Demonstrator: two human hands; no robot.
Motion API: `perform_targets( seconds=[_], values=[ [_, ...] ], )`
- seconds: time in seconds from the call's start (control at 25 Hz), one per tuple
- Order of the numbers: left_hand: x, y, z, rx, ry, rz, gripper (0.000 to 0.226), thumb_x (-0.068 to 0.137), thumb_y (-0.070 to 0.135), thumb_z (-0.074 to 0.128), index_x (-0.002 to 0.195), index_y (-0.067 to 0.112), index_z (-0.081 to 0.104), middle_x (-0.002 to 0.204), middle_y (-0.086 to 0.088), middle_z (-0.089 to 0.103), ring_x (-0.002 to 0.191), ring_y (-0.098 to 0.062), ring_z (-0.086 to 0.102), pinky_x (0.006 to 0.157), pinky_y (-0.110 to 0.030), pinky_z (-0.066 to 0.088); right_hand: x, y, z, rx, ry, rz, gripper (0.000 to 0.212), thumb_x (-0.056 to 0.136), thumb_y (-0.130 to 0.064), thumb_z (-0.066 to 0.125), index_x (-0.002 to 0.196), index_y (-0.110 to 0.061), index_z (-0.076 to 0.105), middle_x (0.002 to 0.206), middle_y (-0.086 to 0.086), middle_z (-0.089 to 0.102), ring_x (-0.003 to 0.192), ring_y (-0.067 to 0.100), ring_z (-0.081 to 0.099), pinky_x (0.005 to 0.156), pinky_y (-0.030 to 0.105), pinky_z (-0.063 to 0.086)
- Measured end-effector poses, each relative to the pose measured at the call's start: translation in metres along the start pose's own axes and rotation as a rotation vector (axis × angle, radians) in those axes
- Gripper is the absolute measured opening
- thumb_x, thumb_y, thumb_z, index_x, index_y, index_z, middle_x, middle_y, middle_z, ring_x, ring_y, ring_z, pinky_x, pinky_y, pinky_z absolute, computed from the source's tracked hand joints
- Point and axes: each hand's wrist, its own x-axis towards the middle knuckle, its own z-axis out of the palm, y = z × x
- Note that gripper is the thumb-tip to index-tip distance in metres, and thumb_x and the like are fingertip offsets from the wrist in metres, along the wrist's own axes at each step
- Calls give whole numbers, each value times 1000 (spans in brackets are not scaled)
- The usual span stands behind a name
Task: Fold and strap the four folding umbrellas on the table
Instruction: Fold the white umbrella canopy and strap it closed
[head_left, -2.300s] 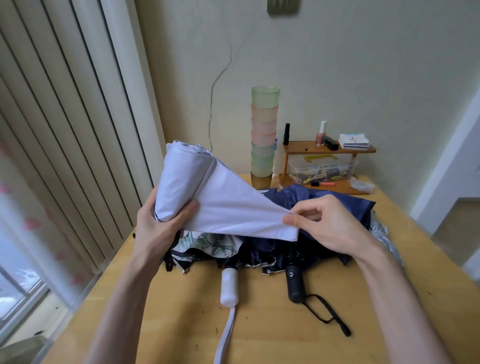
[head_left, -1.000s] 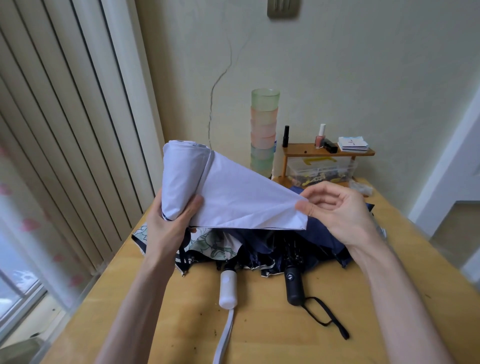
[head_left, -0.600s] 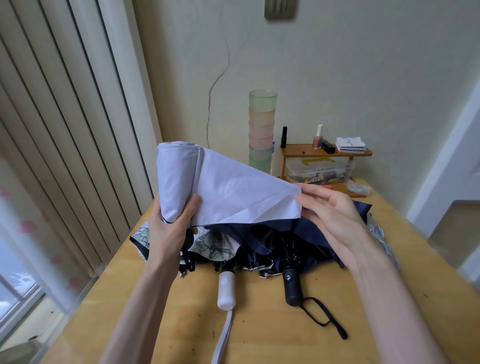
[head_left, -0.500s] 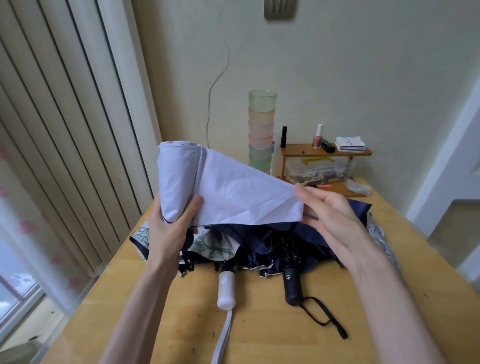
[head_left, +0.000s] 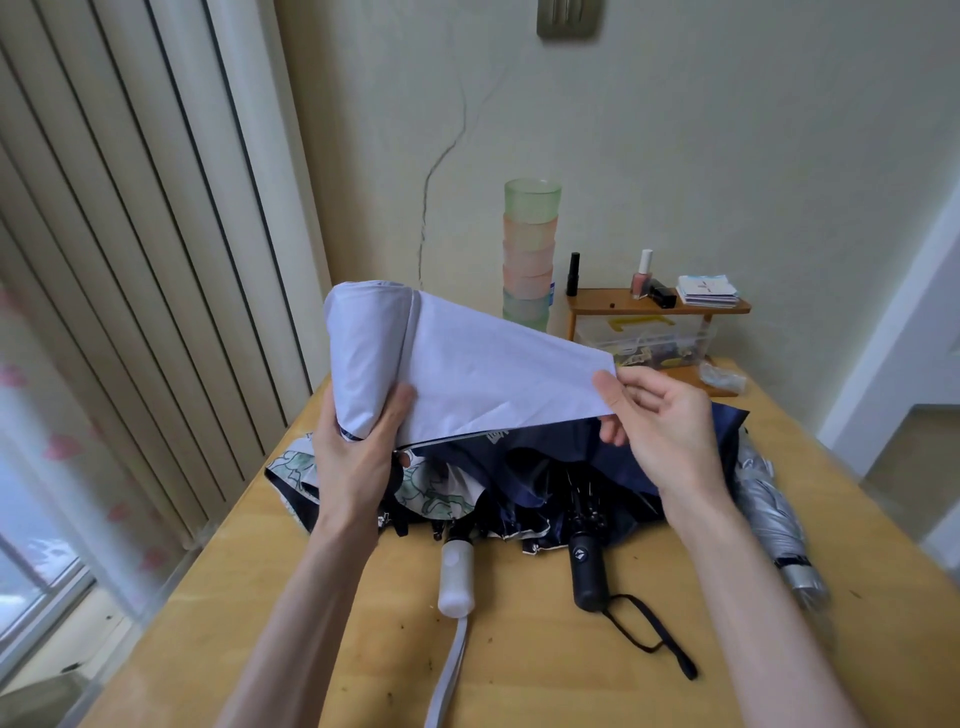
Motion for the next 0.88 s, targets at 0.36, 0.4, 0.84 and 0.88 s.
perform_targets(
  seconds=[0.36,0.4,0.84,0.88],
  values=[
    [1,1,-2,-5,54,20,30,90,33,84,112,27,65,91,-2,60,70,-28,50,47,-27,42,2,1,-8,22,-12,52,17,85,-8,86,101,-10,79,73,1,78,61,10,68,64,18,58],
    [1,1,-2,-4,63,21,29,90,33,84,112,27,65,91,-1,61,70,-27,50,46,-27,42,2,3,-10,23,-12,60,18,85,-9,86,101,-10,79,72,0,78,61,10,67,64,18,58],
    [-6,4,5,-2,77,38,34,91,31,83,119,28,66,100,8,68,76,-18,59,60,-35,54,4,3,-20,-57,-148,166,27,94,-30,78,118,-16,76,82,-1,77,72,11,68,74,23,58],
    [-5,4,5,-9,79,36,32,91,31,83,119,27,66,98,8,67,74,-18,57,58,-33,53,3,1,-19,-59,-168,149,28,95,-30,77,121,-19,75,92,-4,80,81,8,73,77,23,59]
  ],
)
